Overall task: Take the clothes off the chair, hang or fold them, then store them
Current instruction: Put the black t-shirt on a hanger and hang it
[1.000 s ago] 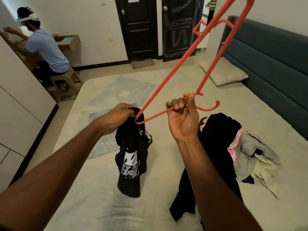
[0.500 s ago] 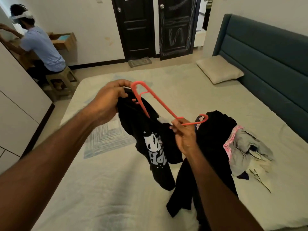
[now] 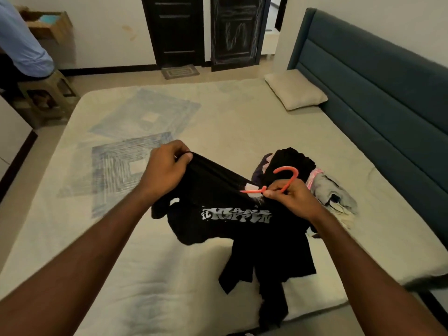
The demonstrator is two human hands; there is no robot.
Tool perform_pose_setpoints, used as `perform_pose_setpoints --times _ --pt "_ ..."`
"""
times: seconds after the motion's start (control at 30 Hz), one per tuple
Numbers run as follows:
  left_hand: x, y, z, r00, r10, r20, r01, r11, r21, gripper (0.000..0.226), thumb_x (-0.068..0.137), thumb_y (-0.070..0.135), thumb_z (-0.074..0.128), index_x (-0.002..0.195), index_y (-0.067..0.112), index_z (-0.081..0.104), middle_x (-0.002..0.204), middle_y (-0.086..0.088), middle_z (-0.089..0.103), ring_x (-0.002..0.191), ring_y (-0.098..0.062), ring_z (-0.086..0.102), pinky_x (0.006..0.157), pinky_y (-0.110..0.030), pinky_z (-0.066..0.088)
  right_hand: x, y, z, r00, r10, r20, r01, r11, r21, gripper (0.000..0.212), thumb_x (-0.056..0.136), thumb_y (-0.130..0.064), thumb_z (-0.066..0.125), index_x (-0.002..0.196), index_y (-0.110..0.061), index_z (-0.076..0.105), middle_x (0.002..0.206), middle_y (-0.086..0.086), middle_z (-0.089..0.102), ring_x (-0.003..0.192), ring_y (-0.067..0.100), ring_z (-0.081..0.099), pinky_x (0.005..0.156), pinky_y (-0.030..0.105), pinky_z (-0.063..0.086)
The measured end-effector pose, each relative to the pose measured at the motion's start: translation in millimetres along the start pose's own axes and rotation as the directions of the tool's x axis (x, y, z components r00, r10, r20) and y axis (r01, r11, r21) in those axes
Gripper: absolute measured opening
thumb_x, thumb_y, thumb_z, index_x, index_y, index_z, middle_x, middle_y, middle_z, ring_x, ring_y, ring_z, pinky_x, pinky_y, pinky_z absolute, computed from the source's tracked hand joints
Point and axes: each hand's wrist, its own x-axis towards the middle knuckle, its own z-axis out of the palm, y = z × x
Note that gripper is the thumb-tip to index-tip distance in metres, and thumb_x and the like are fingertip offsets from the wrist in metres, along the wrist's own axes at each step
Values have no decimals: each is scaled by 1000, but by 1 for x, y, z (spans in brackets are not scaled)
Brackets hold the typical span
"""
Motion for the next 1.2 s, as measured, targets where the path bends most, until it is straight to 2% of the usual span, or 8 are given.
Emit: perform_pose_setpoints --times 0.2,0.33,0.5,0.67,0.83,0.97,1.1,1.2 --pt "-22 12 -1 951 83 298 -5 967 -254 13 101 33 61 105 23 68 108 13 67 102 -1 63 81 -23 46 -3 -20 -8 992 -21 -121 28 998 56 10 91 -19 74 86 -12 79 77 5 72 74 21 64 68 35 50" --pt "-21 -12 -4 943 85 321 -108 993 56 38 101 30 59 139 24 55 140 7 58 128 -11 52 99 -34 46 3 -35 -6 994 -73 -80 79 994 72 12 91 -14 74 86 -4 78 79 11 72 75 26 65 70 29 52" --pt "-28 -33 -6 926 -13 378 -37 992 123 13 102 25 56 106 20 68 93 3 69 88 -15 65 74 -30 45 17 -54 -1 994 -109 3 108 989 104 9 90 -16 76 85 -9 79 74 13 68 65 24 57 63 30 47" --pt "-51 -42 -23 957 25 290 -67 989 135 9 101 23 59 99 19 67 82 5 67 78 -13 64 72 -40 52 42 -72 15 983 -132 130 122 989 84 9 83 -16 83 89 -17 76 85 4 72 84 27 65 82 42 53" --pt "-96 -61 -66 994 -80 78 66 983 168 15 103 28 53 103 17 64 87 3 68 79 -16 63 71 -38 51 77 -105 45 933 -252 256 227 966 123 43 73 -6 89 109 -19 70 111 -1 73 111 14 67 103 48 51" --pt "-167 -86 -118 975 -186 -118 206 959 193 24 100 37 47 107 21 64 90 5 66 81 -15 61 71 -26 46 101 -140 84 825 -503 257 336 802 494 50 69 -7 90 113 -15 68 129 11 64 129 34 57 108 63 44" --pt "-259 -109 -166 899 -318 -300 384 903 193 25 99 34 49 109 17 64 91 3 65 83 -14 59 72 -22 46 117 -183 149 754 -582 306 352 750 560 44 74 5 81 113 -2 62 126 19 62 124 39 59 102 49 51" --pt "-332 -117 -196 821 -412 -394 501 852 152 19 98 32 52 105 20 64 88 8 65 82 -10 61 74 -32 49 117 -219 230 625 -541 562 501 831 242 45 83 -9 82 124 -14 64 129 0 67 122 3 60 101 21 47"
